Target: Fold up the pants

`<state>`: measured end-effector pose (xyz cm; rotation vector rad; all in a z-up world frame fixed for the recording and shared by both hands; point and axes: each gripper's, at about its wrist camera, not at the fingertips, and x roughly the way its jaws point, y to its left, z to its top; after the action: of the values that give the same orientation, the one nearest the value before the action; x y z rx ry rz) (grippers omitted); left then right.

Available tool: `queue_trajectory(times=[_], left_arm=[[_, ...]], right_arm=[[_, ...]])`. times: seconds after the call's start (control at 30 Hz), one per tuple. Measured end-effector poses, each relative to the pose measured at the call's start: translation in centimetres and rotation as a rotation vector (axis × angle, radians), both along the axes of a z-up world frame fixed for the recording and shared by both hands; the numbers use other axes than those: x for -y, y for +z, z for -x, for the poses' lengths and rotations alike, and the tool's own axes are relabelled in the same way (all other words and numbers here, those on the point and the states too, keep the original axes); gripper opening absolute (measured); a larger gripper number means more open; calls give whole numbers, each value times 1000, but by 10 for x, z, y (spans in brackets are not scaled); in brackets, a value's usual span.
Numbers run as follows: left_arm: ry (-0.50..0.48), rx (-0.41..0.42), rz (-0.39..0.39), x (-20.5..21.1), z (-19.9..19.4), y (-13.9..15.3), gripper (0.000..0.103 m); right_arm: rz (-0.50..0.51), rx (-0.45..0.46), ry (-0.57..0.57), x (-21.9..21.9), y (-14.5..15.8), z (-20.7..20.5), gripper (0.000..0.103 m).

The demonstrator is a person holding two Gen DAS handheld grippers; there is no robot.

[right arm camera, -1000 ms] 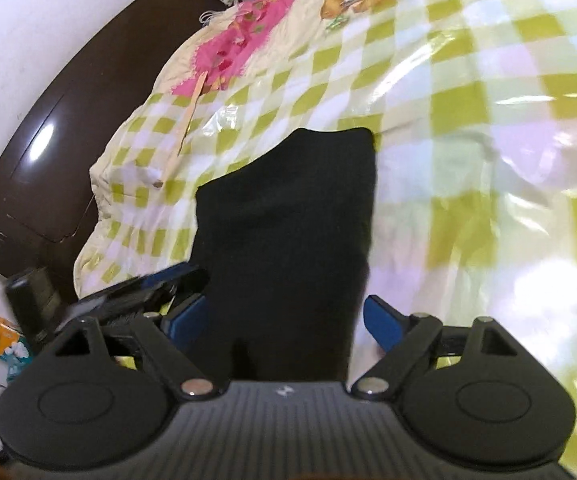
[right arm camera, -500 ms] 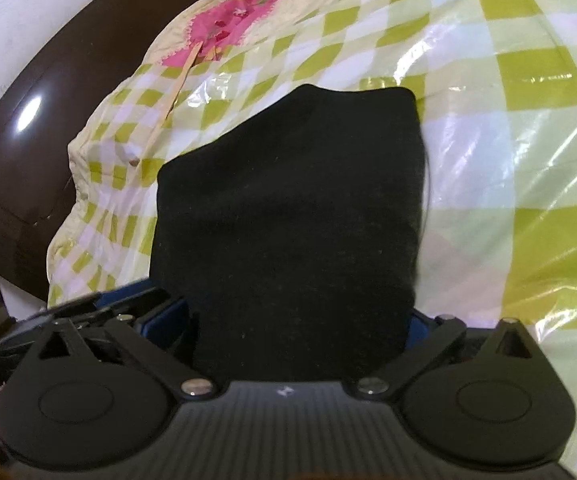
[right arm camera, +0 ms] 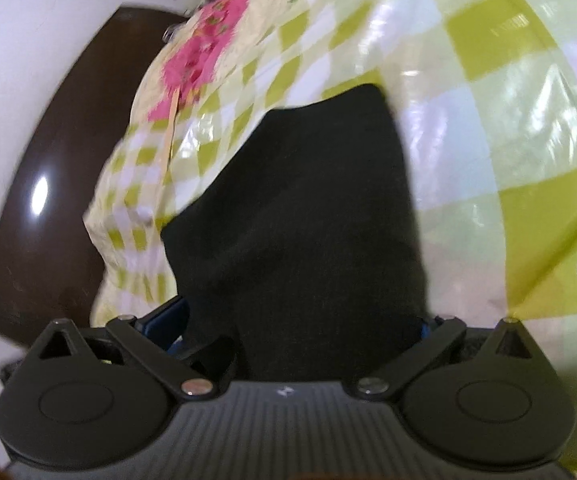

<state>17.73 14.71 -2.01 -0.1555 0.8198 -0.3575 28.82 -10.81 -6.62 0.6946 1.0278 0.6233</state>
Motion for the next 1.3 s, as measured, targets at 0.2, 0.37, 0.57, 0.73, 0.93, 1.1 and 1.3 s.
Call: queue_trajectory(times=[0.2,0.37,0.57,0.73,0.93,1.1,1.3], left_arm=[[-22,17,8,8,-40,3,85],[-88,20,-39,30,-63,5,85],[-21,25,-124,45,-49,10,87],[34,58,-223,52,-21,28,86],[51,158,-219,58,24,71,93],[86,198,-258,69,54,84,103],[128,189,-199,70,81,88,103]], right_arm=[[100,105,14,-4,24,-5,100],[107,56,-61,19,25,-17,82],[202,97,-139,53,39,-3,81],[294,198,-142,56,78,26,82],[402,584,-253,41,148,107,102],[264,456,-243,44,153,117,102],[311,497,-236,42,151,155,102]])
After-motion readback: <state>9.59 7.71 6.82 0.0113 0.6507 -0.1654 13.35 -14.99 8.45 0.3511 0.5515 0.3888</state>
